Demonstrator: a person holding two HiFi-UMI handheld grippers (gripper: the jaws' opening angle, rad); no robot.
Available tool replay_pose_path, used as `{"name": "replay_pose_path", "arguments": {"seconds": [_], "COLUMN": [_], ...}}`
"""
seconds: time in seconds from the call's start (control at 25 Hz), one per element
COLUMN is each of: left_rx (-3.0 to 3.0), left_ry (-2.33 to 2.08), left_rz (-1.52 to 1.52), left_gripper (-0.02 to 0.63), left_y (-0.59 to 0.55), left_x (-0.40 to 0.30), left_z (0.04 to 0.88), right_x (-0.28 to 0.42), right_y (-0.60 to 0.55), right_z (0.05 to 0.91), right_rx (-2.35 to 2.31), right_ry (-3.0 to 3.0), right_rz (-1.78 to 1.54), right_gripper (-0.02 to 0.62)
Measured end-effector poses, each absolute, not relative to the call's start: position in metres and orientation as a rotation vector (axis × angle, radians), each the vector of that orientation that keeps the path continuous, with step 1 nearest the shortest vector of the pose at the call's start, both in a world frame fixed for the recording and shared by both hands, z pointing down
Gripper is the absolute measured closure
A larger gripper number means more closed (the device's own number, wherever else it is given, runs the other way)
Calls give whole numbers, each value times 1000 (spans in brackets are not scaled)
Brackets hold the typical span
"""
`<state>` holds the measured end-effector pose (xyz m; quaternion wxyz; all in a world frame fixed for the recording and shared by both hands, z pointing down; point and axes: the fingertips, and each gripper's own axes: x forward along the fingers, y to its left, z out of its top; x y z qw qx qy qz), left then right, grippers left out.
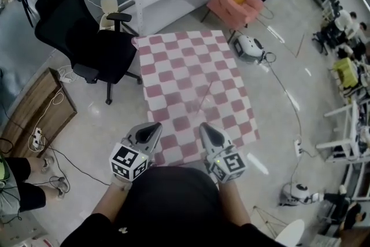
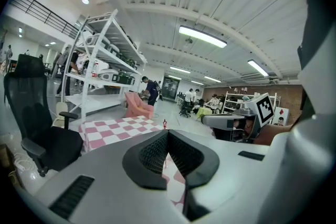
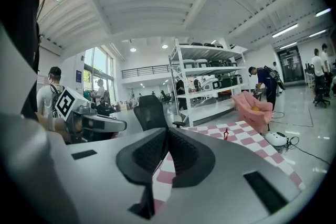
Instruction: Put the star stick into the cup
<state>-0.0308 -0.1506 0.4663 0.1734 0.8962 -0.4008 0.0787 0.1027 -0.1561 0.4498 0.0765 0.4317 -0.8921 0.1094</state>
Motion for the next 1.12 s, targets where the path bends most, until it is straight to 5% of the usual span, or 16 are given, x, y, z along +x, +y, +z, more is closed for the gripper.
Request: {"name": "replay_pose_path", "arguments": {"seconds": [1.12], "left_rx": [2546], "left_ry": [-1121], "left_rz": [200], "left_gripper": [566], "left_y": [-134], "left_x": [-26], "left_z": [470], "right_x": [101], "right_y": [-141], "right_z": [459], "right_rx": [1299], "right_ry": [-2697], "right_rz": [396], "right_gripper": [574]}}
